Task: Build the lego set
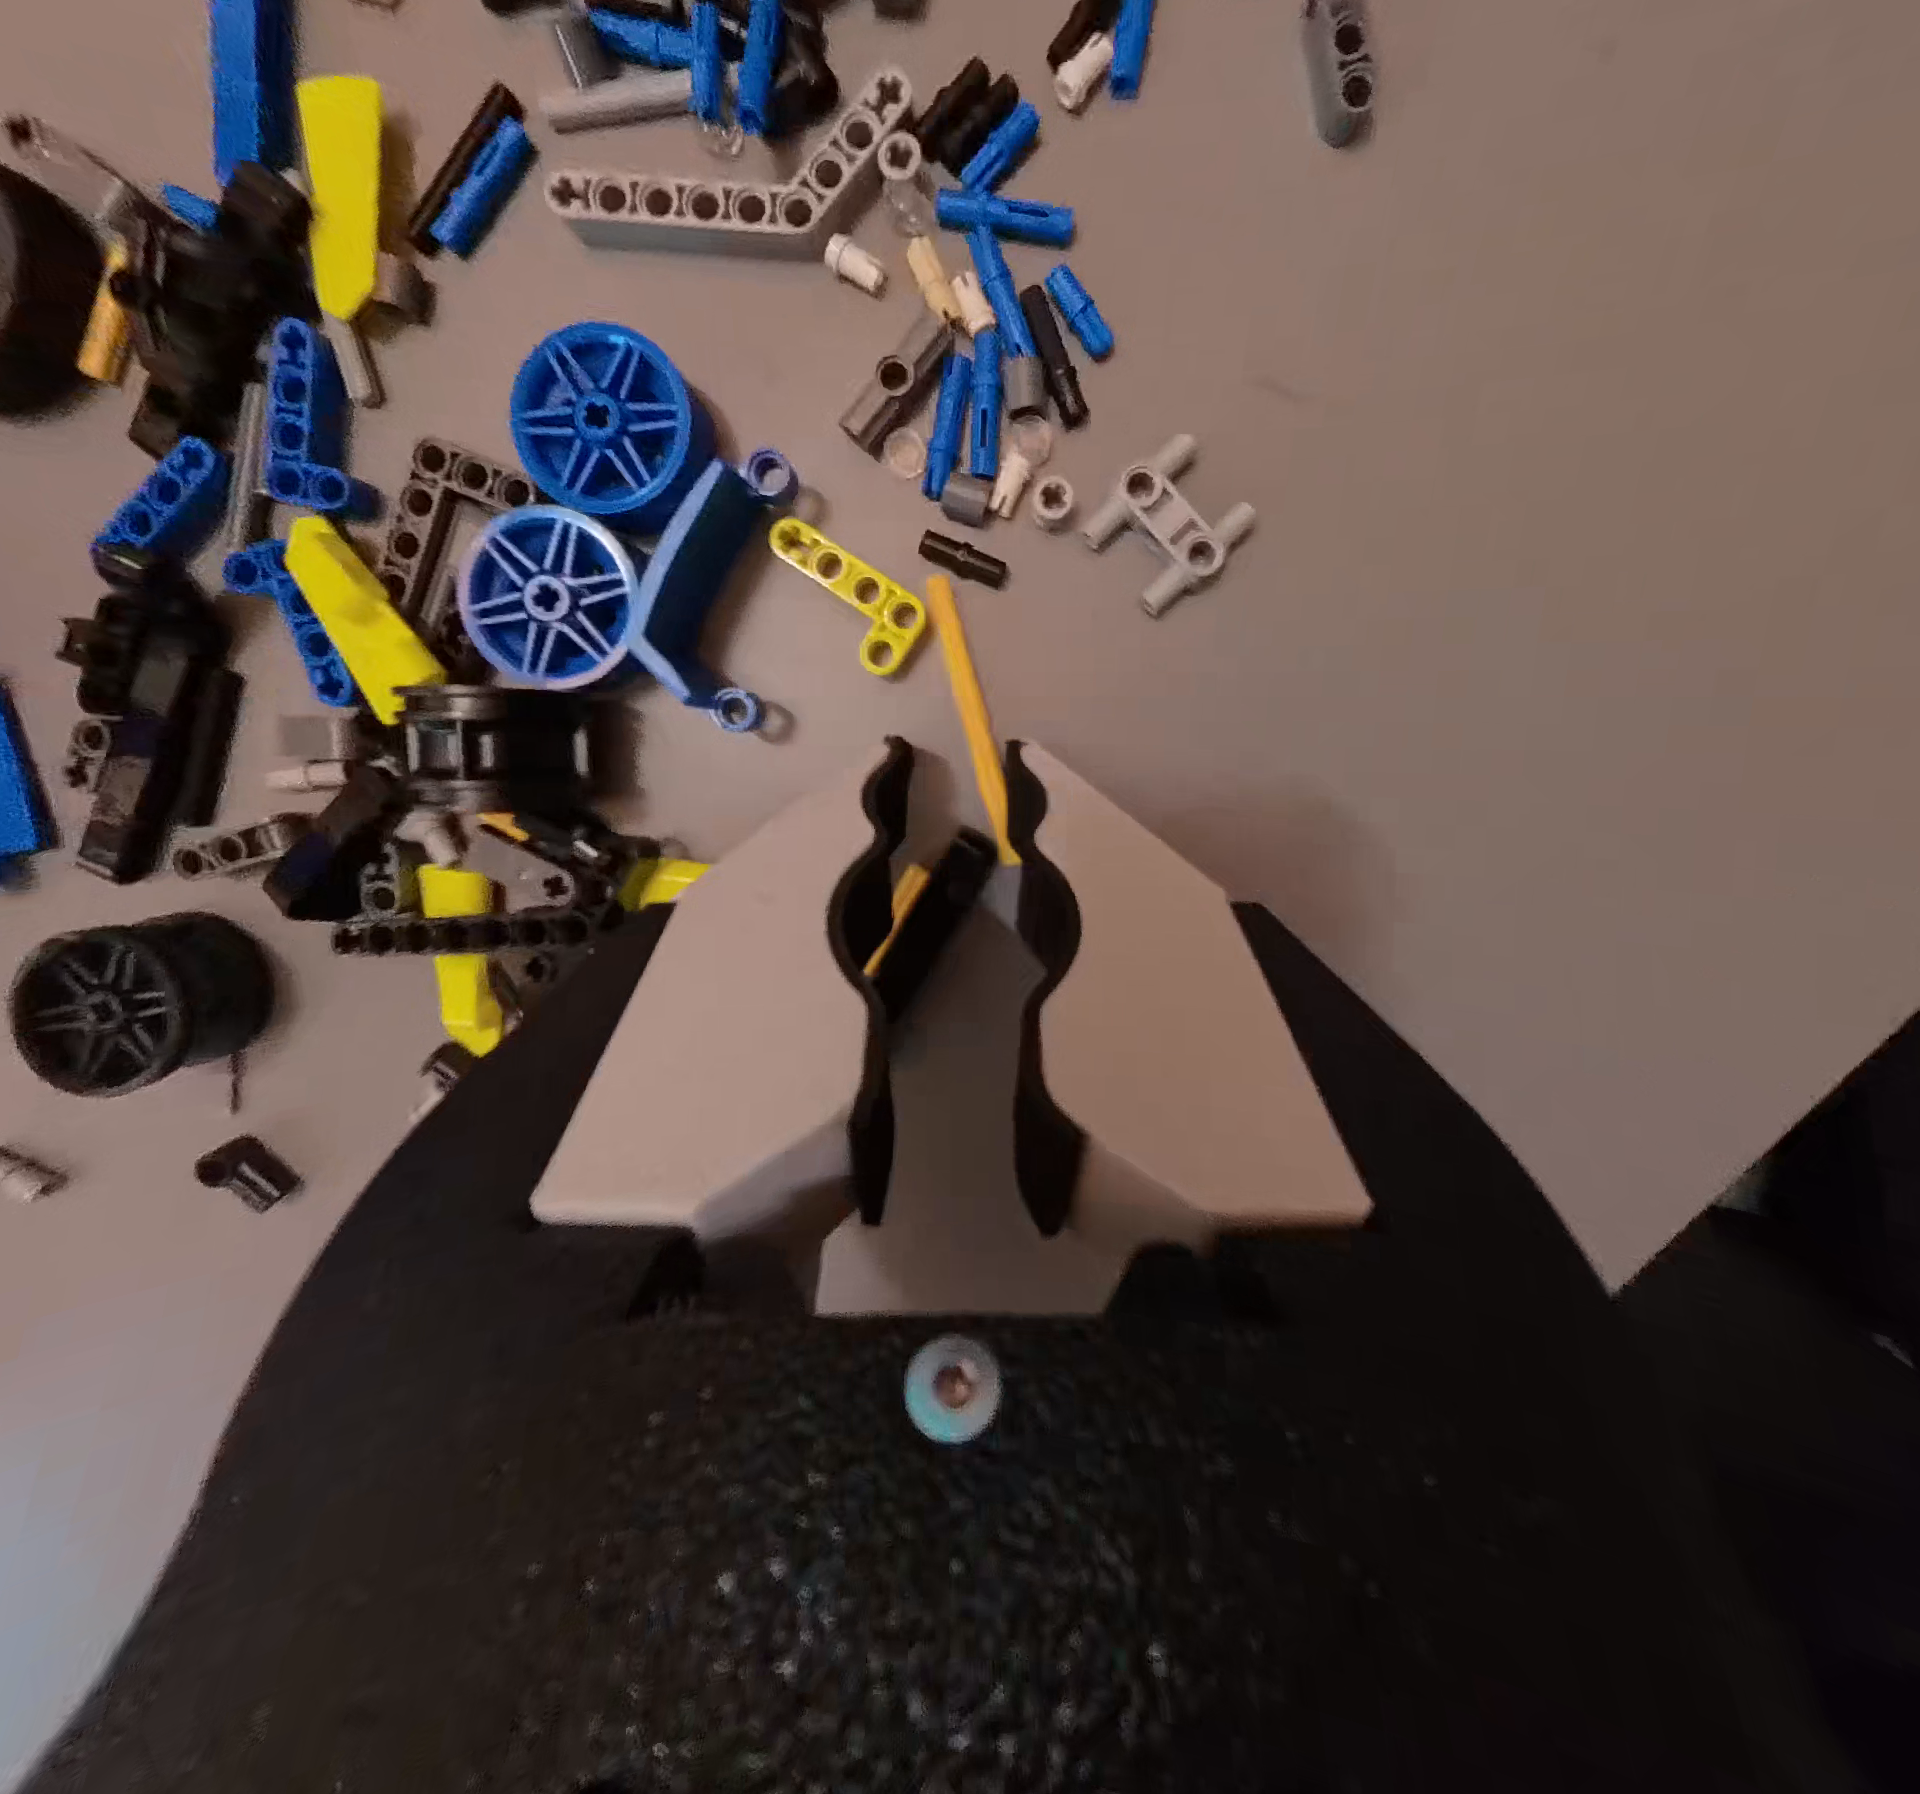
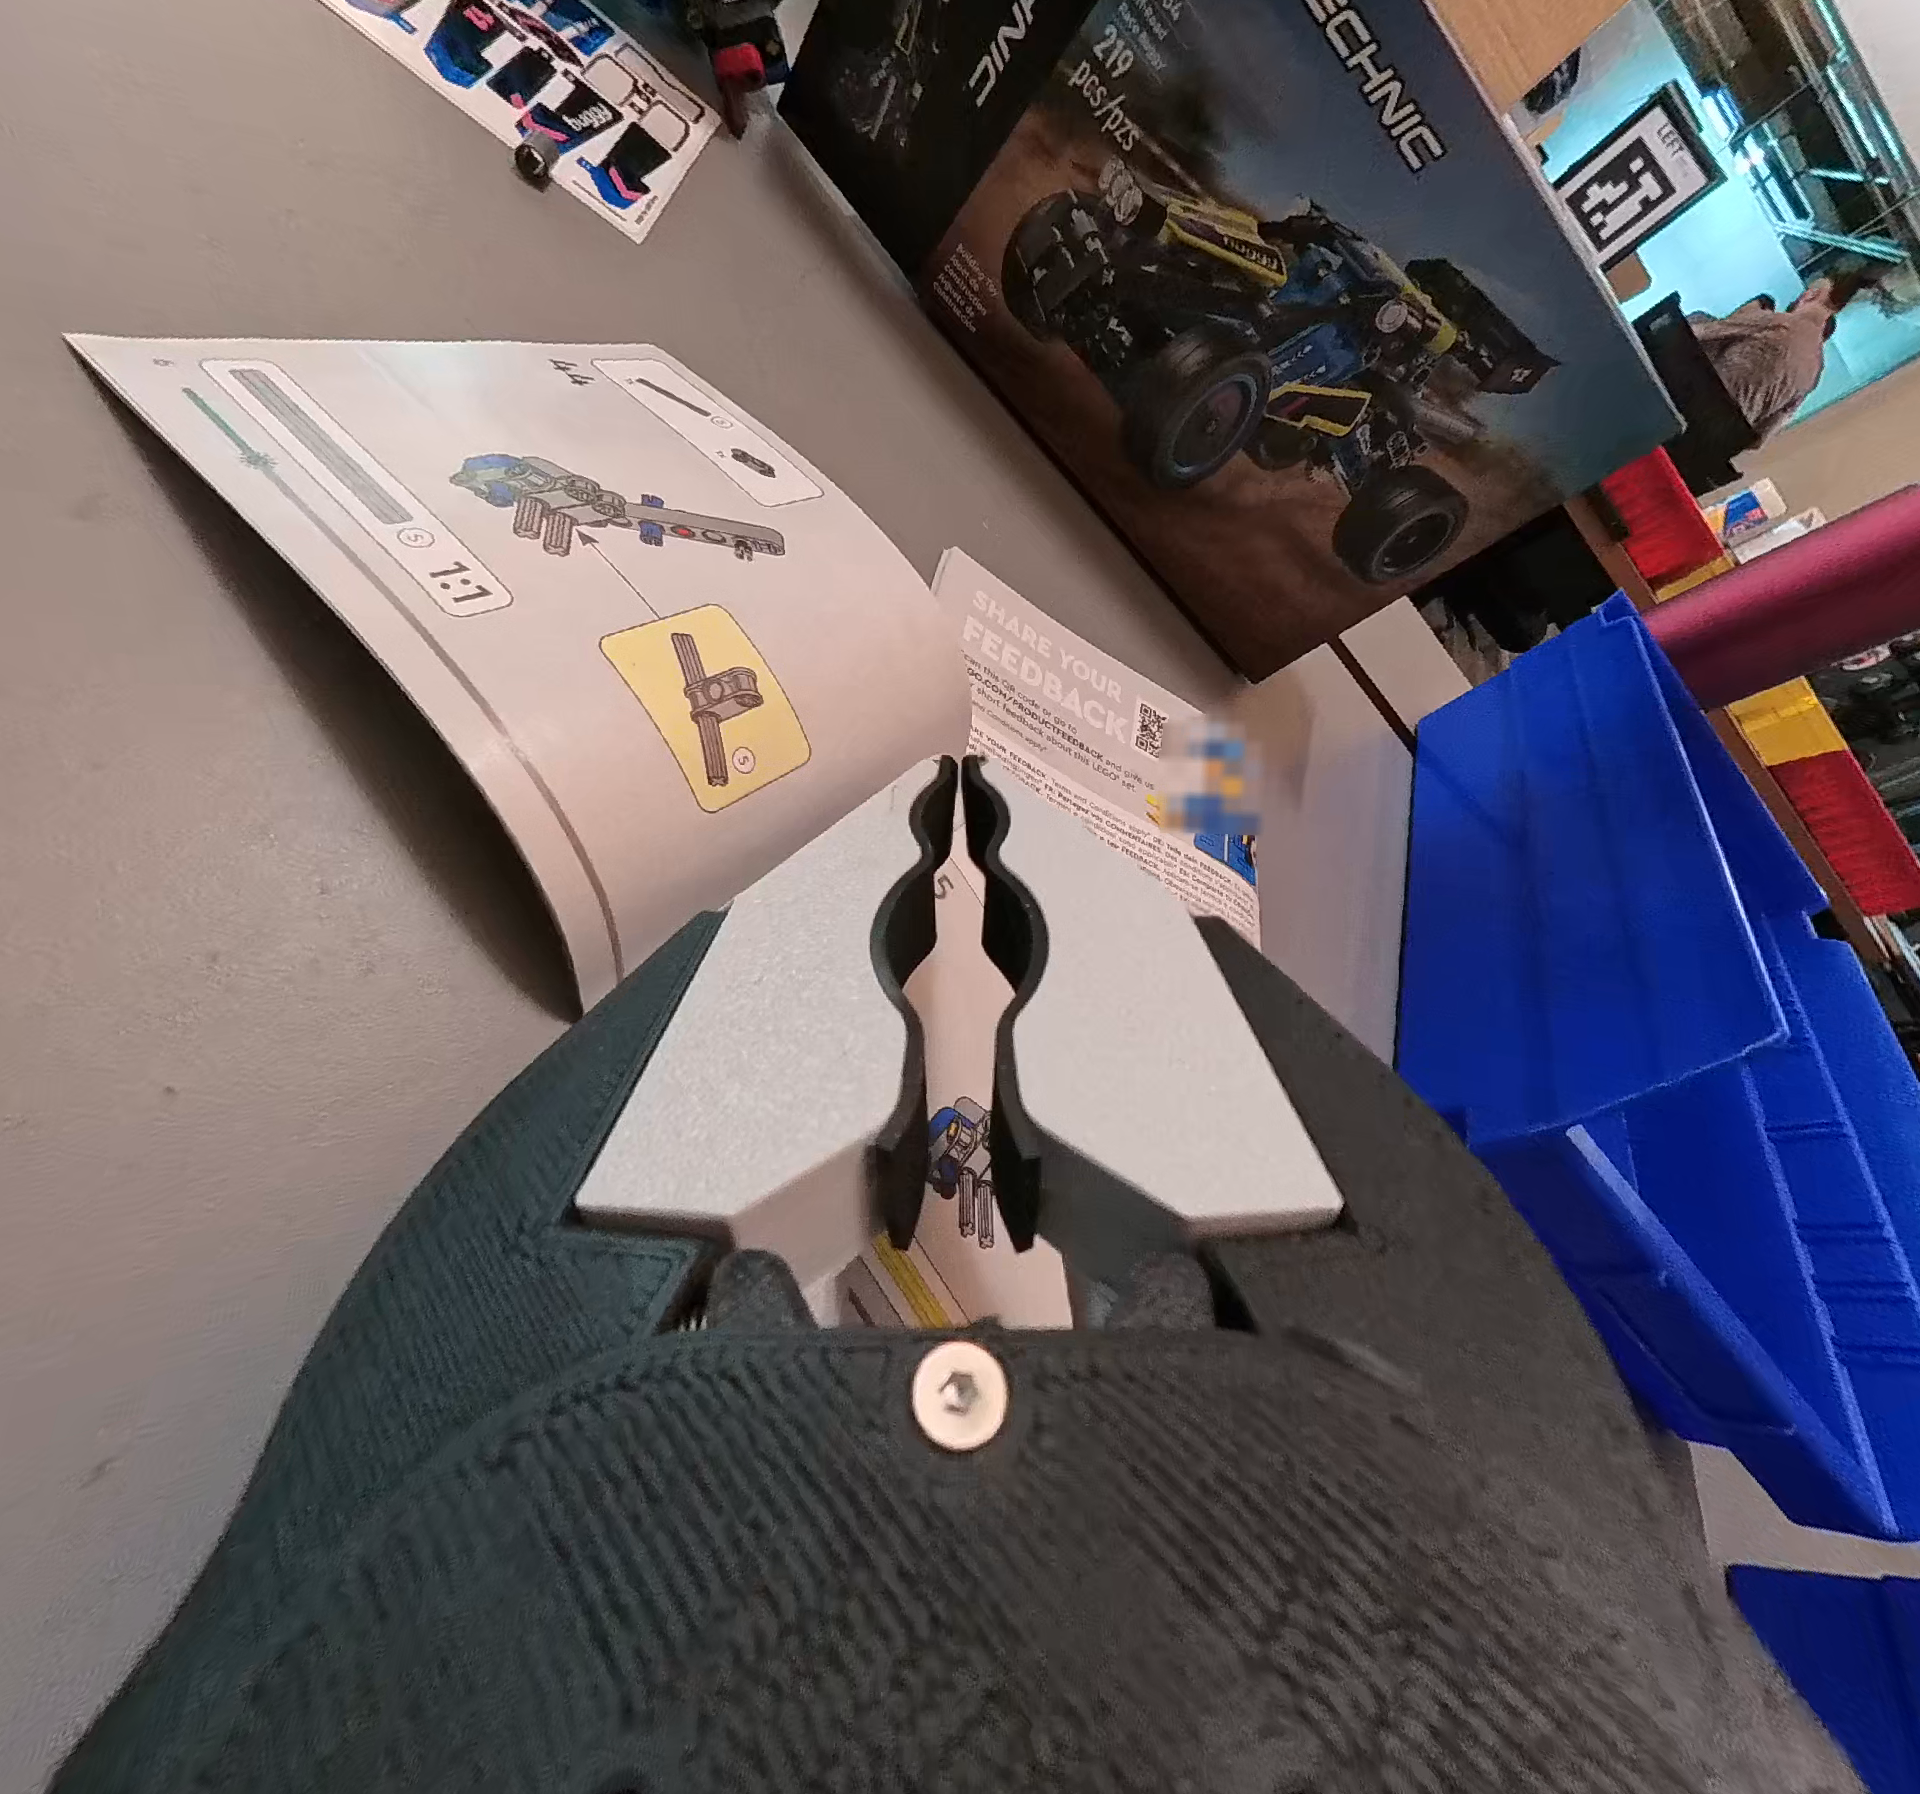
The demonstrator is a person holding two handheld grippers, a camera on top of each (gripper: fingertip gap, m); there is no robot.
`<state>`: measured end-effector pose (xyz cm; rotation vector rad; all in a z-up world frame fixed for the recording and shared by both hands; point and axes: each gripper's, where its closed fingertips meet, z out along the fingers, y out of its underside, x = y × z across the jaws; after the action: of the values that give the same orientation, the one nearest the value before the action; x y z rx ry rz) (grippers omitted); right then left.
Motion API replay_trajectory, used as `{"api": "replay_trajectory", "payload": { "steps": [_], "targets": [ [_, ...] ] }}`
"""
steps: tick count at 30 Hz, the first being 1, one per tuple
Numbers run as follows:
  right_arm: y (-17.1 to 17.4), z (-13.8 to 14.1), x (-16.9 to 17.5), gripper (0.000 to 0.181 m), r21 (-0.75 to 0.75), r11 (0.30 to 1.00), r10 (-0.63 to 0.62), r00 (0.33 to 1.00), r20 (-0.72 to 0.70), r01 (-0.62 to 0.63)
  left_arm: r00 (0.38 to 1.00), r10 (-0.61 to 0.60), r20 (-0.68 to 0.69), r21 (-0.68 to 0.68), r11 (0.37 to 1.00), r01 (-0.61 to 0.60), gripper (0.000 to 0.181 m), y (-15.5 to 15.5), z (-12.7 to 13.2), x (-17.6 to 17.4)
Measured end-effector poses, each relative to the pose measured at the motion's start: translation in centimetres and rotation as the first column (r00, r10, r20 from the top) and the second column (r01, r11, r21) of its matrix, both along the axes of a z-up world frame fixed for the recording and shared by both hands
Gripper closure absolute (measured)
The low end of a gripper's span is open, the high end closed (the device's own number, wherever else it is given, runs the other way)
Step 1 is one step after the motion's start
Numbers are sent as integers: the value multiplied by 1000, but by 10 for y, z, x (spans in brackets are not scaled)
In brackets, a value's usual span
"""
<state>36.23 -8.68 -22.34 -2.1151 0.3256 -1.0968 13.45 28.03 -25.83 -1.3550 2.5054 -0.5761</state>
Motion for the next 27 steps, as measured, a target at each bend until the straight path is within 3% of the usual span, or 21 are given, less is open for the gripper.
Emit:
{"api": "replay_trajectory", "payload": {
  "steps": [1,7,13,15,18,20,22,27],
  "targets": [
    [0,1,-1,181,6,1000,3,1000,7,-3,1000,-8,-9,-7,1000,8,179,-3,0,-1],
    [4,26,-32,179,120,991,51,998,32,-55,999,-39,32,-3,999,39,181,-12,2,5],
    [24,29,-117,176,190,934,328,939,-108,-304,968,-110,225,-69,989,129,181,-59,49,27],
    [22,15,-138,169,130,911,410,890,-200,-390,935,-200,292,-69,971,230,181,-98,64,38],
    [4,-6,-154,161,-5,881,447,834,-323,-474,871,-344,352,-140,900,412,181,-187,75,47],
    [-11,-14,-154,159,-37,865,456,813,-363,-501,832,-428,353,-208,831,516,181,-252,72,45],
    [-24,-17,-154,158,31,860,475,776,-414,-510,799,-521,299,-241,769,592,181,-306,57,38],
    [-56,-23,-155,151,132,853,494,700,-515,-504,768,-603,217,-146,757,636,181,-367,18,52]
  ]
}}
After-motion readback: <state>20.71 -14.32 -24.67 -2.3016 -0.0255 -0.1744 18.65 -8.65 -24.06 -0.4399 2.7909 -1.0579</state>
